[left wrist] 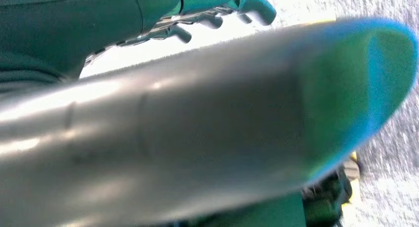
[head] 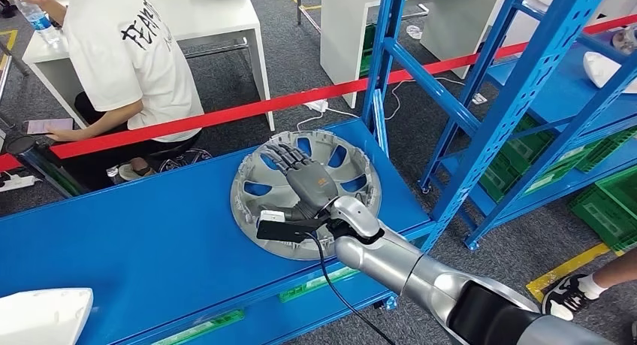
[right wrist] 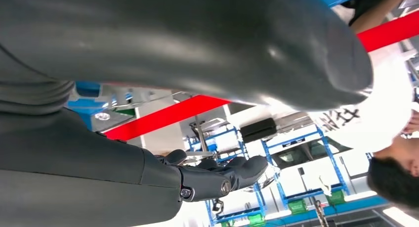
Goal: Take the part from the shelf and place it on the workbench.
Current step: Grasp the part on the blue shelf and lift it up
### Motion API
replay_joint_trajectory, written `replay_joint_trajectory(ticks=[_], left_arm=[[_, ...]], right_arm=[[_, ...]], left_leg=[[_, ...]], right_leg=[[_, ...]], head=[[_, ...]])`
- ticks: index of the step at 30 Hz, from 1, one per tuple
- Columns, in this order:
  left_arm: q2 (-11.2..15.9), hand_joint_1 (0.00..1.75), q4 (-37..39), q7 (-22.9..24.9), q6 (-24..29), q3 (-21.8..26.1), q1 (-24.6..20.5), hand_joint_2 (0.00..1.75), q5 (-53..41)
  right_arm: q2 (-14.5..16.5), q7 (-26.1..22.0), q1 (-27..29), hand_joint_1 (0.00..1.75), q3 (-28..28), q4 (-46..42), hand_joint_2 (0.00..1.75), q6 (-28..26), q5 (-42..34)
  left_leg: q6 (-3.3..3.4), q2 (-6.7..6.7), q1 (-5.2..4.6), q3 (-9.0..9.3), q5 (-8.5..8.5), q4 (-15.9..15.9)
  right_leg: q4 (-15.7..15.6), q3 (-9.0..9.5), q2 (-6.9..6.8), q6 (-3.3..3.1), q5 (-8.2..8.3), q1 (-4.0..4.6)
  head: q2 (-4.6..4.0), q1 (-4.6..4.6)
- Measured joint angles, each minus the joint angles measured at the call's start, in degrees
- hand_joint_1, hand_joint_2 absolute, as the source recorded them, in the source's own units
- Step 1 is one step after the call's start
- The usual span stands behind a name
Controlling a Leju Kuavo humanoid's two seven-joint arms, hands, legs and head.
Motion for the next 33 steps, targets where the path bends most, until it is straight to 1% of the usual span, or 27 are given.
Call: replay_joint_trajectory(ticks=[1, 2, 3, 5, 6, 7, 8, 9, 10, 11, 12, 14, 15, 17, 18, 19, 20, 21, 22, 23, 24, 25, 26, 27, 28, 31, 33], left_arm=[[0.01, 0.00, -0.01, 0.00, 0.04, 0.01, -0.01, 0.00, 0.00], [0.02, 0.00, -0.03, 0.00, 0.08, 0.01, -0.04, 0.00, -0.01], [0.01, 0.00, -0.05, 0.00, 0.12, 0.01, -0.07, 0.00, -0.02], [-0.04, 0.00, -0.06, 0.02, 0.15, 0.00, -0.07, 0.00, -0.10], [-0.07, 0.00, -0.05, 0.05, 0.15, 0.00, -0.05, 0.00, -0.18], [-0.08, 0.00, -0.04, 0.08, 0.15, 0.00, -0.03, 0.00, -0.27], [-0.08, 0.00, -0.04, 0.09, 0.15, 0.00, -0.03, 0.00, -0.37], [-0.09, 0.00, -0.04, 0.11, 0.15, 0.00, -0.05, 0.00, -0.45], [-0.12, 0.00, -0.04, 0.11, 0.13, 0.00, -0.07, 0.00, -0.50], [-0.16, 0.00, -0.04, 0.10, 0.09, 0.00, -0.11, 0.00, -0.54], [-0.19, 0.00, -0.04, 0.11, 0.04, 0.00, -0.15, 0.00, -0.58], [-0.21, 0.00, -0.03, 0.14, -0.07, 0.01, -0.18, 0.00, -0.65], [-0.20, 0.00, -0.03, 0.17, -0.09, 0.00, -0.17, 0.00, -0.67], [-0.15, 0.00, -0.04, 0.33, -0.20, 0.01, -0.15, 0.00, -0.68], [-0.11, 0.00, -0.04, 0.45, -0.40, 0.01, -0.17, 0.00, -0.67], [-0.03, 0.00, -0.04, 0.56, -0.74, 0.01, -0.18, 0.00, -0.65], [0.05, 0.00, -0.04, 0.60, -1.14, 0.01, -0.17, 0.00, -0.62], [0.14, 0.00, -0.04, 0.52, -1.49, 0.00, -0.14, 0.00, -0.58], [0.21, 0.00, -0.04, 0.34, -1.64, 0.01, -0.08, 0.00, -0.54], [0.25, 0.00, -0.04, 0.05, -1.50, 0.01, -0.03, 0.00, -0.50], [0.27, 0.00, -0.05, -0.26, -1.17, 0.00, 0.00, 0.00, -0.44], [0.28, 0.00, -0.06, -0.55, -0.75, 0.01, 0.01, 0.00, -0.39], [0.23, 0.00, -0.05, -0.78, -0.34, 0.01, 0.00, 0.00, -0.35], [0.16, 0.00, -0.05, -0.93, -0.06, 0.01, -0.02, 0.00, -0.33], [0.06, 0.00, -0.04, -1.03, 0.10, 0.01, -0.02, 0.00, -0.33], [-0.09, 0.00, -0.02, -1.09, 0.26, 0.03, 0.11, 0.00, -0.31], [-0.10, 0.00, -0.02, -1.10, 0.26, 0.04, 0.14, 0.00, -0.31]], right_arm=[[0.01, 0.02, 0.00, 0.00, 0.00, 0.00, 0.00, -0.01, 0.01], [0.01, 0.05, -0.01, 0.00, -0.01, 0.00, 0.00, -0.02, 0.04], [-0.01, 0.15, 0.00, 0.00, -0.01, 0.00, 0.00, -0.06, 0.09], [-0.01, 0.42, 0.23, 0.00, -0.01, 0.00, 0.00, -0.15, 0.32], [-0.01, 0.55, 0.44, 0.00, -0.01, 0.00, 0.00, -0.18, 0.44], [-0.01, 0.66, 0.65, 0.00, -0.01, 0.00, 0.00, -0.18, 0.53], [-0.01, 0.82, 0.80, 0.00, -0.02, 0.00, 0.00, -0.15, 0.59], [-0.01, 1.07, 0.87, 0.00, -0.04, 0.00, 0.00, -0.12, 0.62], [-0.01, 1.38, 0.87, 0.00, -0.11, 0.00, 0.00, -0.08, 0.66], [-0.01, 1.77, 0.86, 0.00, -0.21, 0.00, 0.00, -0.03, 0.69], [0.00, 2.12, 0.85, 0.00, -0.34, 0.00, 0.00, 0.03, 0.70], [-0.01, 2.55, 0.91, 0.00, -0.62, 0.00, 0.00, 0.16, 0.64], [-0.03, 2.61, 0.94, 0.00, -0.78, 0.00, 0.00, 0.23, 0.57], [-0.05, 2.56, 0.93, 0.00, -0.98, 0.00, 0.87, 0.44, 0.42], [-0.04, 2.54, 0.88, 0.00, -1.01, 0.01, 1.31, 0.62, 0.28], [0.00, 2.52, 0.84, 0.00, -1.00, 0.03, 1.75, 0.93, 0.09], [0.05, 2.50, 0.81, 0.00, -0.98, 0.12, 1.75, 1.42, -0.25], [0.11, 2.44, 0.81, 0.00, -0.95, 0.26, 1.75, 2.09, -0.70], [0.16, 2.35, 0.80, 0.00, -0.90, 0.47, 1.75, 2.83, -1.23], [0.20, 2.24, 0.78, 0.00, -0.85, 0.72, 1.75, 3.53, -1.84], [0.21, 2.11, 0.72, 0.00, -0.80, 0.94, 1.75, 4.12, -2.39], [0.23, 1.99, 0.61, 0.00, -0.76, 1.14, 1.75, 4.52, -2.87], [0.23, 1.85, 0.47, 0.00, -0.74, 1.30, 1.75, 4.78, -3.24], [0.24, 1.70, 0.31, 0.00, -0.74, 1.45, 1.75, 4.95, -3.47], [0.25, 1.57, 0.18, 0.00, -0.73, 1.59, 1.75, 5.05, -3.63], [0.31, 1.40, 0.00, 0.00, -0.62, 1.97, 1.75, 5.26, -3.81], [0.33, 1.41, -0.10, 0.00, -0.55, 2.21, 1.75, 5.32, -3.86]], left_leg=[[0.47, 0.04, 0.04, -0.04, 0.31, -0.16], [0.91, 0.08, 0.12, -0.12, 0.63, -0.33], [1.27, 0.14, 0.21, -0.23, 0.91, -0.47], [1.62, 0.18, 0.10, -0.75, 1.22, -0.38], [1.68, 0.20, 0.02, -1.03, 1.34, -0.28], [1.68, 0.20, -0.05, -1.29, 1.43, -0.13], [1.66, 0.20, -0.11, -1.51, 1.49, 0.03], [1.62, 0.19, -0.15, -1.66, 1.53, 0.20], [1.55, 0.20, -0.18, -1.76, 1.56, 0.35], [1.39, 0.19, -0.28, -1.86, 1.59, 0.47], [1.12, 0.19, -0.33, -1.96, 1.67, 0.53], [0.41, 0.19, -0.39, -2.11, 1.94, 0.41], [0.06, 0.21, -0.42, -2.14, 2.09, 0.29], [-0.57, 0.16, -0.44, -2.73, 1.21, 1.26], [-0.88, 0.13, -0.39, -3.61, -0.20, 3.25], [-1.16, 0.10, -0.22, -4.96, -2.14, 6.35], [-1.43, 0.10, -0.10, -6.54, -4.19, 10.23], [-1.67, 0.11, 0.02, -7.94, -5.65, 13.70], [-1.83, 0.11, 0.10, -8.59, -6.14, 15.64], [-1.92, 0.12, 0.18, -8.14, -5.53, 15.38], [-1.94, 0.13, 0.27, -6.46, -3.95, 12.66], [-1.92, 0.13, 0.37, -4.08, -2.16, 8.48], [-1.81, 0.12, 0.38, -1.94, -0.97, 4.53], [-1.57, 0.09, 0.38, -0.42, -0.24, 1.63], [-1.36, 0.06, 0.38, 0.27, -0.07, 0.13], [-0.80, -0.02, 0.29, 0.17, 0.21, -0.22], [-0.48, -0.08, 0.17, 0.00, 0.36, -0.21]], right_leg=[[0.34, -0.21, 0.01, 0.33, -0.33, -0.07], [1.57, -0.77, 0.02, 0.62, -1.32, -0.12], [4.09, -1.84, 0.02, 0.85, -3.04, -0.16], [11.68, -4.95, 0.00, 1.16, -7.22, -0.17], [14.86, -6.20, 0.00, 1.21, -8.50, -0.17], [16.14, -6.55, 0.00, 1.16, -8.70, -0.16], [15.02, -5.68, 0.00, 1.02, -7.81, -0.14], [11.73, -3.69, -0.01, 0.78, -6.13, -0.10], [7.36, -1.23, -0.04, 0.41, -4.64, -0.02], [3.64, 0.81, -0.09, 0.11, -3.50, 0.17], [1.14, 2.08, -0.11, -0.17, -2.88, 0.36], [0.07, 2.34, -0.08, -0.56, -2.57, 0.70], [-0.10, 2.24, -0.04, -0.85, -2.30, 0.59], [-0.61, 2.15, -0.11, -1.52, -1.67, 0.21], [-0.85, 2.06, -0.16, -1.82, -1.38, -0.01], [-0.93, 1.88, -0.21, -2.01, -1.20, -0.08], [-0.92, 1.64, -0.22, -2.12, -1.07, -0.10], [-0.89, 1.41, -0.23, -2.12, -0.97, -0.11], [-0.84, 1.23, -0.24, -2.07, -0.87, -0.12], [-0.78, 1.11, -0.24, -2.00, -0.77, -0.14], [-0.67, 1.06, -0.24, -1.89, -0.71, -0.18], [-0.53, 1.03, -0.24, -1.74, -0.70, -0.22], [-0.34, 0.96, -0.23, -1.50, -0.70, -0.15], [-0.19, 0.85, -0.20, -1.22, -0.69, -0.07], [-0.05, 0.69, -0.18, -1.19, -0.74, 0.08], [-0.09, 0.40, -0.11, -1.85, -0.41, 0.33], [-0.42, 0.43, -0.11, -1.59, -0.03, 0.27]], head=[[0.00, 0.04], [0.00, 0.15], [0.00, 0.27], [0.00, 0.48], [0.00, 0.49], [0.00, 0.50], [0.00, 0.50], [0.00, 0.50], [0.00, 0.50], [0.00, 0.49], [0.00, 0.51], [0.00, 0.58], [0.00, 0.62], [0.00, 0.50], [0.00, 0.39], [0.00, 0.30], [0.00, 0.20], [0.00, 0.20], [0.00, 0.20], [0.00, 0.19], [0.00, 0.19], [0.00, 0.19], [0.00, 0.17], [0.00, 0.19], [0.00, 0.19], [0.00, 0.22], [0.00, 0.22]])
